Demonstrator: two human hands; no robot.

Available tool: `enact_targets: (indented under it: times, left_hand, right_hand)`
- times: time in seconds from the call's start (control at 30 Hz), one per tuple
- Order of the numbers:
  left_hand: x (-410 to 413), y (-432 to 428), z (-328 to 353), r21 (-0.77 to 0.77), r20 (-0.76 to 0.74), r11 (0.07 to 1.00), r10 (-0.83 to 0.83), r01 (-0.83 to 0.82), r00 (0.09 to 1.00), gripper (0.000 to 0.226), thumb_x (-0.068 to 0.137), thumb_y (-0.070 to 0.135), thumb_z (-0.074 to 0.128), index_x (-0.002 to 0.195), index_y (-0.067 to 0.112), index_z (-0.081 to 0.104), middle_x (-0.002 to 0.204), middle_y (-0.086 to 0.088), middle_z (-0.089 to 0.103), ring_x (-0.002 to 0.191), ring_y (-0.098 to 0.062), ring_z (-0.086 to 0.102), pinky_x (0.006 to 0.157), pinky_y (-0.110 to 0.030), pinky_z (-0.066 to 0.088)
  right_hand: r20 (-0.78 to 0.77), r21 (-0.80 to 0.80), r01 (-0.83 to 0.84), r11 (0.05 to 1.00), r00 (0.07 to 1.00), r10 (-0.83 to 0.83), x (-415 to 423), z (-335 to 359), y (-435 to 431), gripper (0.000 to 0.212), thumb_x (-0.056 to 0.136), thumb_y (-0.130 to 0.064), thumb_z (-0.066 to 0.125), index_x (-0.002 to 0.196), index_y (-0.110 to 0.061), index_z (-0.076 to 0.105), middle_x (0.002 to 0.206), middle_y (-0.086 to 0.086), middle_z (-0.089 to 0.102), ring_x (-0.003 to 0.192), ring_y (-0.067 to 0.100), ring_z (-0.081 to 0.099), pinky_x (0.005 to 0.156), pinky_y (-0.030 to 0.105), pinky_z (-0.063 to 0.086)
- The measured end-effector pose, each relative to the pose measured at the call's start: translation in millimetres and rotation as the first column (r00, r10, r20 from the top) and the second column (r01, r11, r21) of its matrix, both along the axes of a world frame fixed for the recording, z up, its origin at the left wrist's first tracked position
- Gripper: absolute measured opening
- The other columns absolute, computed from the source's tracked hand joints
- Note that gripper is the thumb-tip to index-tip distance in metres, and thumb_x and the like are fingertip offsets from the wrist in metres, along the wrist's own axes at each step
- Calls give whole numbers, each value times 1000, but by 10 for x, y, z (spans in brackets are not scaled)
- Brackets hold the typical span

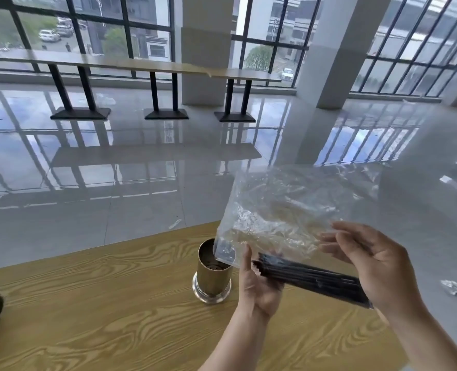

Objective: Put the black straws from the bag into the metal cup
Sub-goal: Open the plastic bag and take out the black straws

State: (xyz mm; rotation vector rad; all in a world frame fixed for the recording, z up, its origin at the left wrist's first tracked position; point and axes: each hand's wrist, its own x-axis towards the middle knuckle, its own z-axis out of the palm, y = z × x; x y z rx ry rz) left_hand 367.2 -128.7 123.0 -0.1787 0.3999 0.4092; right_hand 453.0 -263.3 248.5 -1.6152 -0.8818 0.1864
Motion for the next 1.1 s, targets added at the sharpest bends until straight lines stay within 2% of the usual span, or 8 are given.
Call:
enact_targets:
  times: [0.1, 0.27, 0.4, 0.53, 0.6, 0.73, 0.9, 1.1]
  left_hand:
    - [17, 6, 4, 54, -3, 998, 15, -15, 1000, 72, 85, 47, 70, 137, 3, 46, 93, -19, 67, 81, -31, 65, 71, -40, 59]
    - [69, 49, -9, 28, 3, 1000, 0, 0, 1000, 63, 91, 43, 65, 137, 6, 45, 110, -21, 62, 96, -33, 61, 89, -40, 50]
    - [69, 84, 44, -16, 43, 1000, 26, -25, 999, 41, 86, 33, 70, 114, 8, 53, 101, -19, 65, 84, -33, 67, 72, -40, 60]
    - [75, 109, 65, -50, 47, 995, 94, -91, 994, 17, 81, 23, 73, 85, 10, 63, 92, -16, 70, 76, -31, 71, 72, -40, 59]
    - [86, 129, 48, -51, 36, 993, 111, -109, 993, 15, 83, 24, 73, 83, 11, 64, 92, -16, 70, 76, -30, 71, 69, -38, 60]
    - [111, 158, 5, -62, 25, 991, 119, -118, 993, 18, 83, 25, 73, 80, 12, 61, 98, -18, 68, 77, -28, 68, 78, -41, 57]
    - [120, 130, -45, -79, 76, 990, 120, -114, 990, 36, 86, 32, 71, 96, -2, 65, 85, -18, 74, 74, -27, 74, 72, -40, 62]
    - [122, 199, -29, -59, 76, 984, 173, -169, 982, 25, 86, 32, 70, 77, 9, 68, 94, -15, 73, 87, -29, 75, 82, -47, 60]
  right_hand:
    - [19, -30, 6, 1000, 1000, -6, 23, 104, 85, 21, 93, -20, 63, 103, -34, 75, 92, 0, 80, 82, 18, 78, 81, 38, 61]
    - [76, -125, 30, 992, 997, -20, 81, 255, 210, 23, 97, -13, 63, 103, -32, 74, 92, -5, 79, 79, 14, 78, 82, 41, 62]
    - [61, -163, 23, 986, 998, -13, 114, 324, 309, 21, 98, -13, 63, 104, -30, 73, 93, -4, 79, 77, 14, 78, 82, 37, 63]
    - [51, -205, 7, 979, 999, 3, 109, 358, 421, 21, 98, -15, 63, 102, -34, 72, 89, -7, 79, 76, 14, 77, 82, 42, 63]
    - [64, -219, 10, 976, 998, 4, 95, 376, 478, 23, 97, -14, 64, 100, -35, 72, 88, -7, 79, 75, 13, 77, 83, 46, 62]
    - [101, -251, 1, 968, 995, 26, 68, 419, 591, 24, 98, -13, 62, 100, -35, 71, 84, -9, 78, 74, 10, 76, 82, 49, 61]
    - [101, -288, -17, 958, 994, 48, 54, 470, 696, 16, 99, -14, 62, 106, -25, 71, 87, -9, 78, 73, 10, 76, 81, 44, 62]
    - [152, -322, -48, 946, 983, 101, 55, 557, 777, 24, 94, -22, 69, 118, -26, 68, 95, 1, 79, 85, 17, 76, 89, 51, 58]
